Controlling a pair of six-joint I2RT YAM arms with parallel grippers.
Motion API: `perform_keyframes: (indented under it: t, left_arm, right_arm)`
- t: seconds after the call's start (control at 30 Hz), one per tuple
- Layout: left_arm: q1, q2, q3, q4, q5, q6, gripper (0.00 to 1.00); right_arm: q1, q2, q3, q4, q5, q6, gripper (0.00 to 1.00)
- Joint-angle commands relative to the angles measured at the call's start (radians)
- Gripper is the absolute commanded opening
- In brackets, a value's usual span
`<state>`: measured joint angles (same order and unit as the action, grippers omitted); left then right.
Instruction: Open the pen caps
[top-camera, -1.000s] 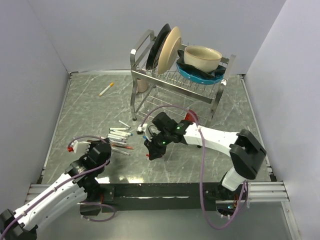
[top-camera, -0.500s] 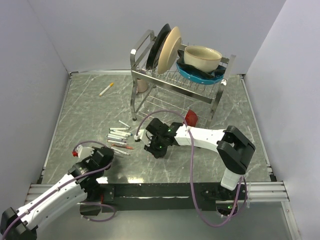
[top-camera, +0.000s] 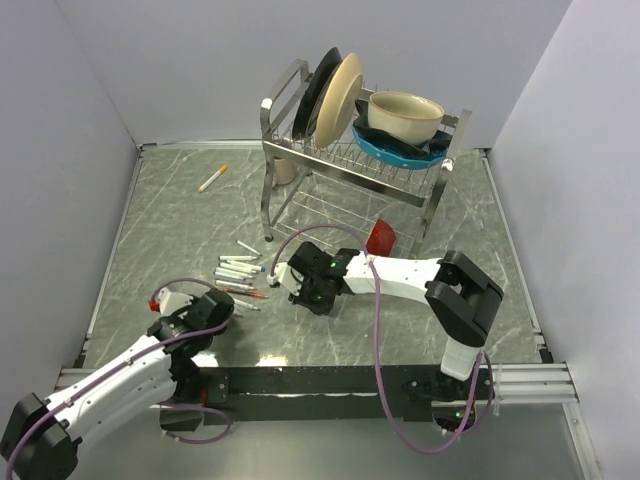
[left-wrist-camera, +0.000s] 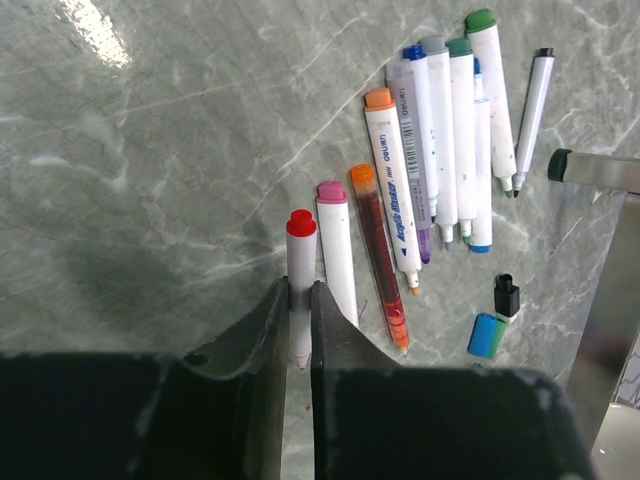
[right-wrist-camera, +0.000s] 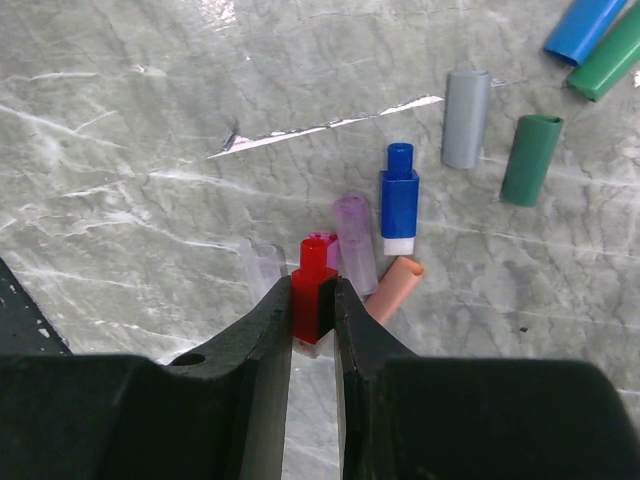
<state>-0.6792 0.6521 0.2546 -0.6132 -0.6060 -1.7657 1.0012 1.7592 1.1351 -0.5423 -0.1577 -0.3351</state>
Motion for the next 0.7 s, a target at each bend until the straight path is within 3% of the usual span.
perform_keyframes:
  t: [0.0,0.1,0.37,0.47,0.67]
  left_arm:
    - [0.015,0.032,0.043,0.024,0.015,0.012,0.17]
    - [0.026,0.058,0.044,0.046,0.032,0.029,0.24]
    - [0.053,0.089,0.049,0.073,0.055,0.051,0.29]
    - [0.059,0.075,0.049,0.073,0.058,0.060,0.38]
    - [0.070,0.050,0.058,0.064,0.060,0.083,0.38]
  right_arm:
    - [0.004,0.000,0.026,0.013,0.029,-0.008,0.21]
    - [0.004,0.002,0.026,0.013,0.032,-0.008,0.24]
    - [0.002,0.002,0.026,0.013,0.040,-0.008,0.30]
    - [0.002,0.000,0.026,0.015,0.041,-0.012,0.33]
    - [0.002,-0.003,0.025,0.016,0.047,-0.012,0.37]
